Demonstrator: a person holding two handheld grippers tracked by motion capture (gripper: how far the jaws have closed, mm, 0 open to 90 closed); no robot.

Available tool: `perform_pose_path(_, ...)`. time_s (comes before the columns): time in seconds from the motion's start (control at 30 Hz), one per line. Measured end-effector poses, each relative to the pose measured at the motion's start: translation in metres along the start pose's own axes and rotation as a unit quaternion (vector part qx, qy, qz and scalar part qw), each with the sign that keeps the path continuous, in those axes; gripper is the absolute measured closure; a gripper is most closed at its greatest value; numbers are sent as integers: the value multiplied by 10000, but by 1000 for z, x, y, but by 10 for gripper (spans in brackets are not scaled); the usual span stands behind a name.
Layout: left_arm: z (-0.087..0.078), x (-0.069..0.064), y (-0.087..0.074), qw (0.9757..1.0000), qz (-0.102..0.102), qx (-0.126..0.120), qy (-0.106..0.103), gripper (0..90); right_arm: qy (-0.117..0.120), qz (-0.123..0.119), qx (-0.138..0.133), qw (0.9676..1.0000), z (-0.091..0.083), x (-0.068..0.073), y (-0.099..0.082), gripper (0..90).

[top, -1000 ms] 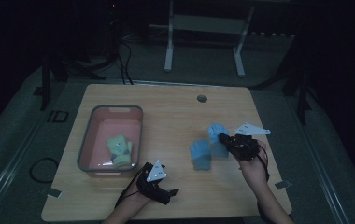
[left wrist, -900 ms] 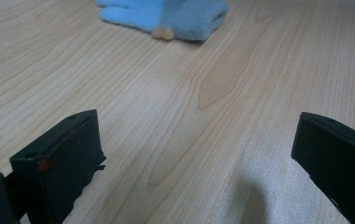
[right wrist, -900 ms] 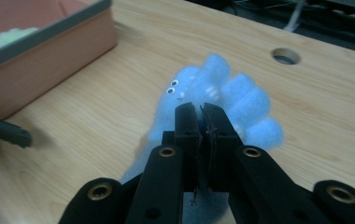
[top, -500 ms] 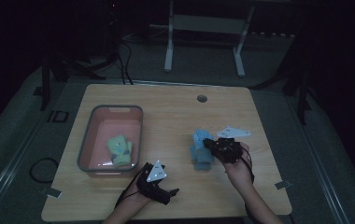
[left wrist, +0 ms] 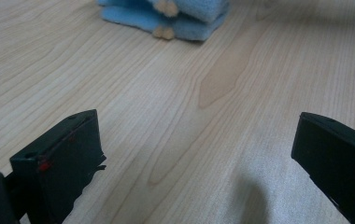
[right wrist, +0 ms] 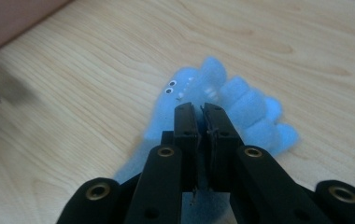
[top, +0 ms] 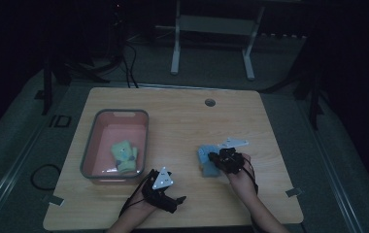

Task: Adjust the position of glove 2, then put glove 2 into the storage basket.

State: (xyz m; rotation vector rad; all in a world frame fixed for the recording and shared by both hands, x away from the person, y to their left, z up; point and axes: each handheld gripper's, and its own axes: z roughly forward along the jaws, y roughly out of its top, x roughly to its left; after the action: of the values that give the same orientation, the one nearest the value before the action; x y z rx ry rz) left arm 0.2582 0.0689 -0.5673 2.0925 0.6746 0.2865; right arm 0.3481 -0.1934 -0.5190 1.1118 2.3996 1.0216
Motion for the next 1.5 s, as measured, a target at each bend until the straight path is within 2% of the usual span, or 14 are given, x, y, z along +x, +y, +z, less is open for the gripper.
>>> perform_pose_path(0.23, 0, 0, 0, 10000, 4, -5, 10, 21, 28, 4, 229, 9997, 14, -2, -8, 831)
perform_pose_path(0.47, -1, 1, -1, 10000, -85, -39, 18, 21, 143, 61, 236, 9996, 18, -3, -11, 752)
perform_pose_path(0.57, -2, 1, -1, 9998, -150, -103, 21, 21, 245, 41, 198, 9995, 14, -3, -8, 669)
perform_pose_path(0.63, -2, 1, -1, 9997, -168, -156, 1, 21, 292, 13, 113, 9995, 9, -3, -6, 563)
perform_pose_path(0.73, -2, -3, 0, 9997, 99, -224, 95, 21, 375, -6, 23, 9993, 1, -5, -3, 407)
perform_pose_path(0.8, -2, -6, 2, 9991, 268, -307, 123, 21, 536, -29, 4, 9986, -4, -7, -2, 289)
perform_pose_path(0.93, -2, -11, 4, 9984, 398, -342, 201, 21, 681, -62, -10, 9977, -8, -11, -3, 172)
perform_pose_path(1.0, -1, -11, 4, 9986, 374, -317, 175, 21, 661, -74, 33, 9978, -9, -13, -4, 161)
perform_pose_path(1.03, -2, -11, 5, 9989, 348, -301, 125, 21, 744, -66, 17, 9972, -10, -14, -5, 151)
perform_pose_path(1.1, -2, -12, 7, 9992, 312, -249, 100, 21, 799, -5, -98, 9968, -12, -18, -6, 173)
perform_pose_path(1.2, -3, -14, 12, 9994, 245, -244, 3, 21, 712, -61, -251, 9971, -17, -23, -8, 148)
perform_pose_path(1.27, -3, -14, 16, 9996, 189, -208, -77, 21, 746, -59, -319, 9967, -21, -27, -7, 144)
perform_pose_path(1.4, 0, -15, 24, 9994, 332, -68, -77, 21, 718, -48, -348, 9968, -30, -36, -5, 141)
perform_pose_path(1.5, 2, -13, 28, 9991, 322, -125, -250, 21, 692, 1, -331, 9971, -35, -42, -5, 137)
